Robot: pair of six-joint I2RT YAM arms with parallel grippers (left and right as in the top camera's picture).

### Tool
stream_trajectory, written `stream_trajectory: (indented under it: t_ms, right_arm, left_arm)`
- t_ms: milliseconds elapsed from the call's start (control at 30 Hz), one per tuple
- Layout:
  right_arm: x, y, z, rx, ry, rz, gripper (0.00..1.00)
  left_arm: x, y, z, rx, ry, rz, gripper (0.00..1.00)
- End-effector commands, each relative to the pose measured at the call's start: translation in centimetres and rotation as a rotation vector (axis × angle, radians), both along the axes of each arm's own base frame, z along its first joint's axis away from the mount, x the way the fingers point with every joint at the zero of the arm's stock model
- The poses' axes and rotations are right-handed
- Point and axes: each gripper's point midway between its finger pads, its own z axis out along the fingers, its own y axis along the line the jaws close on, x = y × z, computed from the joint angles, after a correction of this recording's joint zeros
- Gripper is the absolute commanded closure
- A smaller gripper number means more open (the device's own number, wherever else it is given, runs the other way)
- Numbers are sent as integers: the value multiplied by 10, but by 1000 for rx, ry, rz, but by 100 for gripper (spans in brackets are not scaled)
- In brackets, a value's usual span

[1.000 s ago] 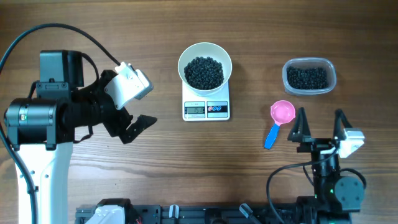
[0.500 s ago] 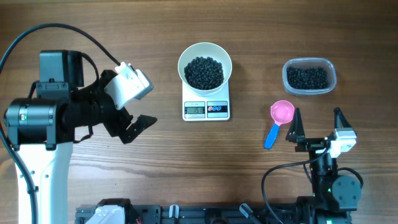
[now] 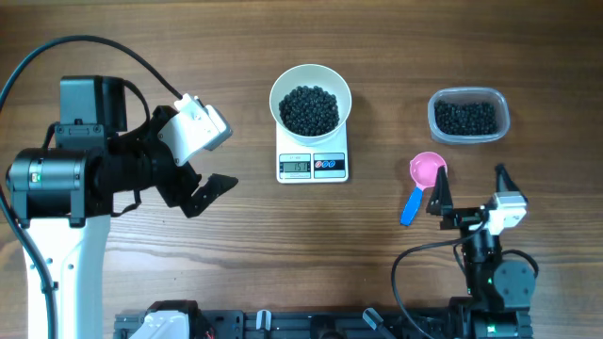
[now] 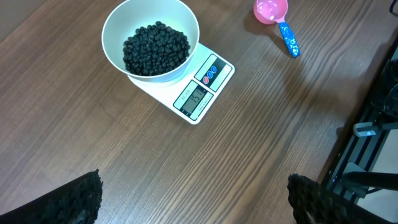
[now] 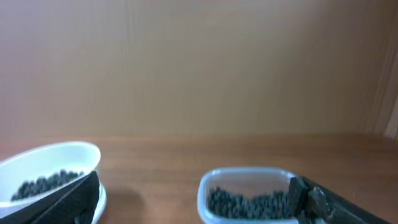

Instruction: Scoop item into bowl and weigh 150g on scale

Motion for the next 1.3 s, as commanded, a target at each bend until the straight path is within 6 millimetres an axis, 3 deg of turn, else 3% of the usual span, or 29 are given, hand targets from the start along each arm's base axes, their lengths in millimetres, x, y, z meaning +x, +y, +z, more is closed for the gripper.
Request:
stream_trajectory:
  t_ms: [0, 167, 1267]
  right_arm:
    - [0, 4, -8, -13, 30, 21, 0]
    - [0, 5, -22, -15, 86, 25, 0]
    - [0, 6, -22, -94, 82, 28, 0]
  left_arm:
    - [1, 2, 5, 6, -24, -5, 0]
    - [1, 2, 5, 6, -24, -5, 0]
    - [1, 2, 5, 6, -24, -5, 0]
